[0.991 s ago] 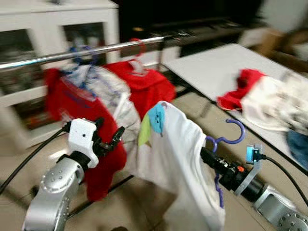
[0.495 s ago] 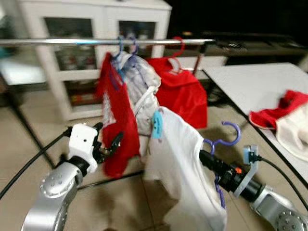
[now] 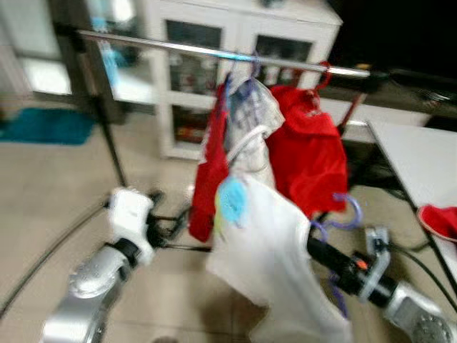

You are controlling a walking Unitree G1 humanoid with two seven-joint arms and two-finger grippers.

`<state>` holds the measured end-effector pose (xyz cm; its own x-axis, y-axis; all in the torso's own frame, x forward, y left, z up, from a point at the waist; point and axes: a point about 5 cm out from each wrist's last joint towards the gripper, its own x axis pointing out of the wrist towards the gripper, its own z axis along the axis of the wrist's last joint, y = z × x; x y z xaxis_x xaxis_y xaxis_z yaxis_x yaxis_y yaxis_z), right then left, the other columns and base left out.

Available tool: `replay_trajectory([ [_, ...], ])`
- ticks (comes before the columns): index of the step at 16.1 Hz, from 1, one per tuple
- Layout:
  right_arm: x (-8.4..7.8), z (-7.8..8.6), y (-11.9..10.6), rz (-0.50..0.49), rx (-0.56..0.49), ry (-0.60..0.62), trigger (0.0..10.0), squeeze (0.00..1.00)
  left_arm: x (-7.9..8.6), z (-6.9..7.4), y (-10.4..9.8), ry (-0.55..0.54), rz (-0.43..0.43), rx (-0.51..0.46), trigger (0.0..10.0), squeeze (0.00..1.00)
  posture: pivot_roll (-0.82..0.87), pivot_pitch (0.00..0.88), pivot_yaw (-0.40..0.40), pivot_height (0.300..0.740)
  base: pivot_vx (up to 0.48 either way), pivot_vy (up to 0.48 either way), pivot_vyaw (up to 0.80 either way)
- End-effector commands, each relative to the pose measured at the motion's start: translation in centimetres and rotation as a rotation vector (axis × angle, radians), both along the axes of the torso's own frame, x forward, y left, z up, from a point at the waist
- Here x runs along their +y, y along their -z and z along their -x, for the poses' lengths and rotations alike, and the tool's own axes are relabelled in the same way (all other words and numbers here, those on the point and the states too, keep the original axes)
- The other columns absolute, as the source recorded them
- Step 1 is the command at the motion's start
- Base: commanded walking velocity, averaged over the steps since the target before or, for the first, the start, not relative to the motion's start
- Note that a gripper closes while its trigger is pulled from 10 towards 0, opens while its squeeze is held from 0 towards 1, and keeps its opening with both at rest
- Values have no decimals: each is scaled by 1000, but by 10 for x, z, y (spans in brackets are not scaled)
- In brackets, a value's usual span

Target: Hang hanger

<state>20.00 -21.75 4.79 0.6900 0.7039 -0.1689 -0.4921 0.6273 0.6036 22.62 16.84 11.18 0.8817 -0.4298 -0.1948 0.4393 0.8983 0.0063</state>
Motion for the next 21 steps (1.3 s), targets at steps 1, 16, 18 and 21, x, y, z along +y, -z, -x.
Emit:
replay_trajectory([
  [1,6,-10,-1,38,-54,-7,10000,0,4,-3,-5,1,-28,-23,10000,0,-90,0,-89,740,0,480,0],
  [16,32,-67,47,240,-20,181,10000,0,7,-16,-14,-71,-30,-56,10000,75,-91,0,-79,740,0,0,0],
  [18,35,-67,38,209,-78,174,10000,0,6,-19,-14,-65,-44,-50,10000,31,-91,0,-65,740,0,0,0],
  [21,48,-59,-15,163,-242,164,10000,0,2,-23,-15,-44,-46,-51,10000,4,-91,2,-63,740,-161,0,0],
])
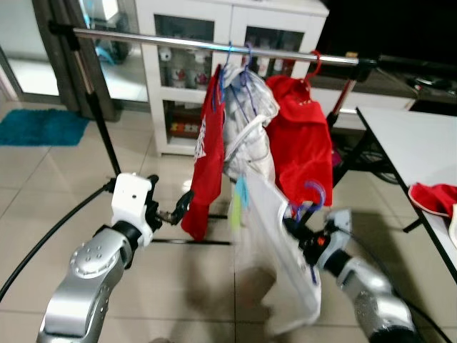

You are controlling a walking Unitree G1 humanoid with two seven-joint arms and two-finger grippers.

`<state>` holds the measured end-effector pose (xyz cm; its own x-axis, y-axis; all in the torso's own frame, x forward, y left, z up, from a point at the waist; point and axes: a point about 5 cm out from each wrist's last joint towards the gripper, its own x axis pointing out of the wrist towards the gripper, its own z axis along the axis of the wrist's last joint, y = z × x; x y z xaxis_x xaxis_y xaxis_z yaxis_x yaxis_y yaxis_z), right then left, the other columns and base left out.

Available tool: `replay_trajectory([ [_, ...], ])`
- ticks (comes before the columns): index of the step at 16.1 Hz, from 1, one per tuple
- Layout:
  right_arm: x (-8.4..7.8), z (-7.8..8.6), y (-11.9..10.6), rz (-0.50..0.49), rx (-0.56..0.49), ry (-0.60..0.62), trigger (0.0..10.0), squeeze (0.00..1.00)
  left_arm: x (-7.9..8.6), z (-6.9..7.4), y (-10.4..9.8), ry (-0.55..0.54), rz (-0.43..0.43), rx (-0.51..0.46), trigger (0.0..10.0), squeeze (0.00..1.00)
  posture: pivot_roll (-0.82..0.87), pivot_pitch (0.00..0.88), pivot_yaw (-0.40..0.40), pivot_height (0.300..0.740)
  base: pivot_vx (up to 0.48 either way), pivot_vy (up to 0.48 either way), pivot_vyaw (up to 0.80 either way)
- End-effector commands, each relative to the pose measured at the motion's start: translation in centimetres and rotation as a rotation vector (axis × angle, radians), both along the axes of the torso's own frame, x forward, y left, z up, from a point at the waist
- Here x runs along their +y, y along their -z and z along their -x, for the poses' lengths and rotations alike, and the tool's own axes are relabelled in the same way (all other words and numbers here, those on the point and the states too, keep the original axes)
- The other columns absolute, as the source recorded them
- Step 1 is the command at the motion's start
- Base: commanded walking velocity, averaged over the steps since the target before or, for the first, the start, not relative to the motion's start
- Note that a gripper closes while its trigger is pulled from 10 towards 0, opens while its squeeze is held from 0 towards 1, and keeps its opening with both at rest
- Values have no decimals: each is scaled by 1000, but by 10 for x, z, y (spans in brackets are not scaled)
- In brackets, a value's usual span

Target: Hang hanger

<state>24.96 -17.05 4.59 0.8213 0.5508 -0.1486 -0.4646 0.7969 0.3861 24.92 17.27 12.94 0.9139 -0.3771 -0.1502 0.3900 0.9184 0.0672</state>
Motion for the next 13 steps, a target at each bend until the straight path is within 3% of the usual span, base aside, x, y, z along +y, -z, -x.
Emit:
replay_trajectory([
  [1,6,-6,-36,-19,-88,-6,10000,0,-3,-1,3,15,-12,18,10000,0,-95,13,-56,740,-244,0,0],
  [7,29,10,-79,-12,-92,-1,10000,0,-8,-3,3,40,-16,21,10000,0,-101,12,-50,740,-123,0,0],
  [13,34,16,-87,6,-45,8,10000,0,-10,-3,4,59,-25,25,10000,0,-95,4,-49,740,0,0,0],
])
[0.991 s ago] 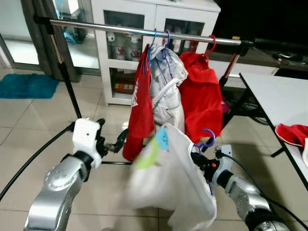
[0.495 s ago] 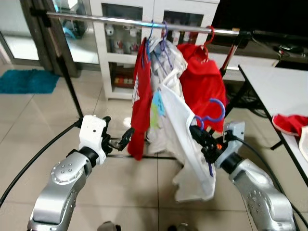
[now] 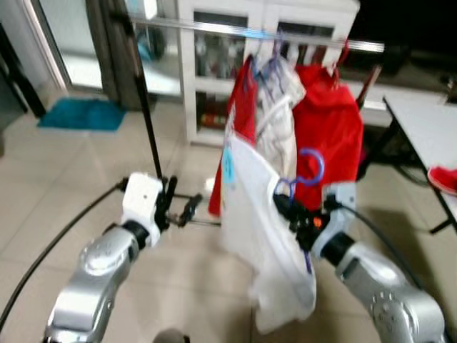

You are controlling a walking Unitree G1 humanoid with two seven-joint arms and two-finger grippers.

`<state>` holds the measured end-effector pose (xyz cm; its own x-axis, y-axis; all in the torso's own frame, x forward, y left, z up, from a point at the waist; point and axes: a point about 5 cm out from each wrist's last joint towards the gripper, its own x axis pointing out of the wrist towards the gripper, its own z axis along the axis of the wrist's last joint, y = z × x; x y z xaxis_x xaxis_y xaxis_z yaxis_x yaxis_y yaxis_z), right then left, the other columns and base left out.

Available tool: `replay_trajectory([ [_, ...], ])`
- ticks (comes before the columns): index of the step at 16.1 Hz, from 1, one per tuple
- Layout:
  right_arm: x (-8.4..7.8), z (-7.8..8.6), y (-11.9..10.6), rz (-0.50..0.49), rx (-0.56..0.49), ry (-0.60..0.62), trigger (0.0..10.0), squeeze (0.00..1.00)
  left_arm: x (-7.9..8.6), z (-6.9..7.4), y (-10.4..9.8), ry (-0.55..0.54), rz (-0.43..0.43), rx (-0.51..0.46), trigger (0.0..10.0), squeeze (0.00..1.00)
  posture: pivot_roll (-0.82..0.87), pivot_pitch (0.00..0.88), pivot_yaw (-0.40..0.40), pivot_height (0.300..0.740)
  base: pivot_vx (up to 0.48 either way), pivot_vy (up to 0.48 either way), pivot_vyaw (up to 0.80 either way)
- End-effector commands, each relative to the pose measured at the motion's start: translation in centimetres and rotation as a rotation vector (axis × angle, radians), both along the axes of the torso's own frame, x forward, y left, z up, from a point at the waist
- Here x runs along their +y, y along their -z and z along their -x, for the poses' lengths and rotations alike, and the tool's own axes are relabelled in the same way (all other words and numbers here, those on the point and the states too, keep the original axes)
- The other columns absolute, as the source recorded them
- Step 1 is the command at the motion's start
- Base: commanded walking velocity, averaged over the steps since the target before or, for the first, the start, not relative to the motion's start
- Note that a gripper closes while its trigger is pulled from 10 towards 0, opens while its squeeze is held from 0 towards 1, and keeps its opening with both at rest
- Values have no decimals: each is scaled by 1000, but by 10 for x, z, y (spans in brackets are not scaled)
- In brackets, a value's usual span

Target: Hang hanger

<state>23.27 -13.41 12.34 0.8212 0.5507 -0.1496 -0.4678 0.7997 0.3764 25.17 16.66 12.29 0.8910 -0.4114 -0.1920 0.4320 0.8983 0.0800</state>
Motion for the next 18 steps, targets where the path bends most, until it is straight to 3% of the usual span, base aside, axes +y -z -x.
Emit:
replay_trajectory([
  [1,-4,0,-9,1,-33,8,10000,0,-3,-1,-1,15,-11,-4,10000,0,-94,0,-50,740,0,0,0],
  [5,-7,-6,-8,11,-28,-17,10000,0,-1,-3,1,-17,-15,-4,10000,0,-95,0,-56,740,0,0,0],
  [7,-4,-13,-8,24,-44,-68,10000,0,-5,-8,-4,13,51,-8,10000,0,-94,0,-58,740,0,0,0],
  [8,2,-20,-10,34,-55,-84,10000,0,-14,-10,-14,90,133,-37,10000,1000,-96,0,-57,740,0,0,0],
  [10,14,-33,-14,93,-85,-118,10000,0,-30,-16,-27,180,158,-85,10000,1000,-91,0,-62,740,0,0,0],
  [12,28,-49,-23,183,-116,-107,10000,0,-46,-23,-35,259,272,-77,10000,1000,-91,0,-67,740,0,0,0],
  [14,37,-62,-36,166,-148,-76,10000,0,-56,-28,-33,328,233,-36,10000,1000,-92,0,-72,740,0,0,0],
  [15,38,-65,-39,160,-156,-65,10000,0,-57,-28,-32,347,217,-30,10000,878,-92,0,-72,740,0,0,0],
  [16,41,-70,-43,149,-172,-44,10000,0,-59,-28,-30,370,204,-15,10000,59,-102,0,-69,740,0,0,0],
  [18,42,-77,-50,123,-185,6,10000,0,-58,-30,-27,348,168,1,9765,0,-107,0,-69,740,0,0,0],
])
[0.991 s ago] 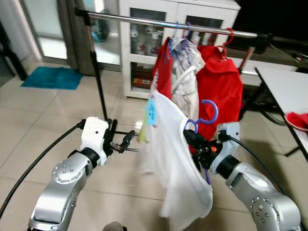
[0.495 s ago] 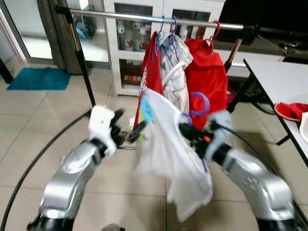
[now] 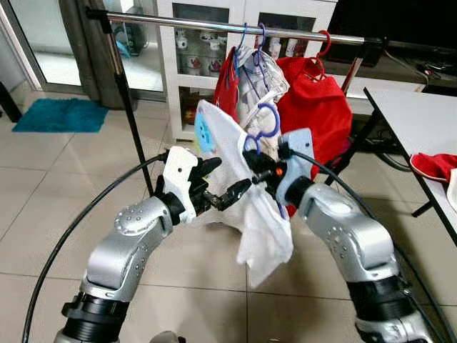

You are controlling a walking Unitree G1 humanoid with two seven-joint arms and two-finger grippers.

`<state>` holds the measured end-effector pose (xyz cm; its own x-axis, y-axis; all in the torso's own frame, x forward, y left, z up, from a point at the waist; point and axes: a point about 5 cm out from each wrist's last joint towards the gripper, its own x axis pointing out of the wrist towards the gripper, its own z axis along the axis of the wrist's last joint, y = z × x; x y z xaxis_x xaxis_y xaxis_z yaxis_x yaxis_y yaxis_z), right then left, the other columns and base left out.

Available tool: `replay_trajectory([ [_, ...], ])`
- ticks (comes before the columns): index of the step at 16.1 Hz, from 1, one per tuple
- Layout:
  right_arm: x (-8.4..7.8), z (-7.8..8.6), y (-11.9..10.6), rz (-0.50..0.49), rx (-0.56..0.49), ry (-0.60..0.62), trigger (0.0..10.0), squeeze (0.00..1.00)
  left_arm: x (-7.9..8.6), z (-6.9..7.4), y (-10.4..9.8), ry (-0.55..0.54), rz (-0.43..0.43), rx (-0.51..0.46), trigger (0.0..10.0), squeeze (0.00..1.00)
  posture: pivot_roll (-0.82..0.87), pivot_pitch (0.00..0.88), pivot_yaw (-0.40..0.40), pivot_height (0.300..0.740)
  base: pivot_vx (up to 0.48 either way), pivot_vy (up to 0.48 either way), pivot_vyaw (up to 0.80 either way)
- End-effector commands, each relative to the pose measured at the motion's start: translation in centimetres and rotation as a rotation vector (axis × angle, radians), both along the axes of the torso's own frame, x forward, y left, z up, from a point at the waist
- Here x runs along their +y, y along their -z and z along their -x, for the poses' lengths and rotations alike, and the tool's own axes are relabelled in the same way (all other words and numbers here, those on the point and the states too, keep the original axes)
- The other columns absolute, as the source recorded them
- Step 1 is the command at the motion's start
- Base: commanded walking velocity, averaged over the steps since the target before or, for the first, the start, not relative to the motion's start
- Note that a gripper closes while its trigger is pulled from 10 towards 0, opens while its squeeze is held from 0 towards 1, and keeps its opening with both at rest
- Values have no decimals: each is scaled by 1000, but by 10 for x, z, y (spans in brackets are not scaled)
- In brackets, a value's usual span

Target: Hang hanger

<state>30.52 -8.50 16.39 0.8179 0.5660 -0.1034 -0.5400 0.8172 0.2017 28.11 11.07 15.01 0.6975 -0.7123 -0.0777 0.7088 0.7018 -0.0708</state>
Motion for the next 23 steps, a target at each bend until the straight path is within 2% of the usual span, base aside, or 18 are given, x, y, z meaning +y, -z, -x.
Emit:
replay_trajectory([
  [1,-7,-5,-12,-22,-54,47,10000,0,-1,-3,0,-16,-19,-6,7020,0,-106,0,-71,740,0,0,0],
  [2,-5,-5,-14,-33,-58,37,10000,0,-1,-6,1,-37,-8,-15,4235,0,-106,0,-71,740,0,0,0],
  [3,-3,-4,-16,-37,-60,34,10000,0,-2,-8,0,-41,19,-24,2863,0,-106,0,-71,740,0,0,0],
  [4,-2,-4,-17,-40,-63,25,10000,0,-3,-13,-3,-55,72,-27,2471,0,-100,0,-78,740,0,0,0],
  [5,-1,-3,-18,-42,-65,17,10000,0,-5,-16,-5,-54,108,-27,1373,0,-104,0,-77,740,0,0,0],
  [6,0,-2,-18,-43,-67,9,10000,0,-7,-19,-6,-52,111,-32,1020,0,-106,0,-76,740,0,0,0],
  [9,2,-2,-18,-38,-68,0,10000,0,-14,-23,-12,-10,145,-47,863,0,-114,0,-68,740,0,0,0],
  [11,3,-1,-18,-39,-72,-4,10000,0,-13,-28,-8,-24,119,-39,0,0,-118,0,-65,740,0,0,0],
  [13,3,0,-20,-45,-80,-11,10000,0,-11,-31,-6,-36,110,-37,0,0,-117,0,-64,740,0,0,0],
  [19,6,1,-28,-73,-102,-31,10000,0,-17,-36,-1,30,89,-21,0,0,-120,0,-61,740,0,0,0],
  [23,7,3,-31,-78,-109,-41,10000,0,-15,-42,1,43,73,-13,0,0,-125,0,-57,740,0,0,0],
])
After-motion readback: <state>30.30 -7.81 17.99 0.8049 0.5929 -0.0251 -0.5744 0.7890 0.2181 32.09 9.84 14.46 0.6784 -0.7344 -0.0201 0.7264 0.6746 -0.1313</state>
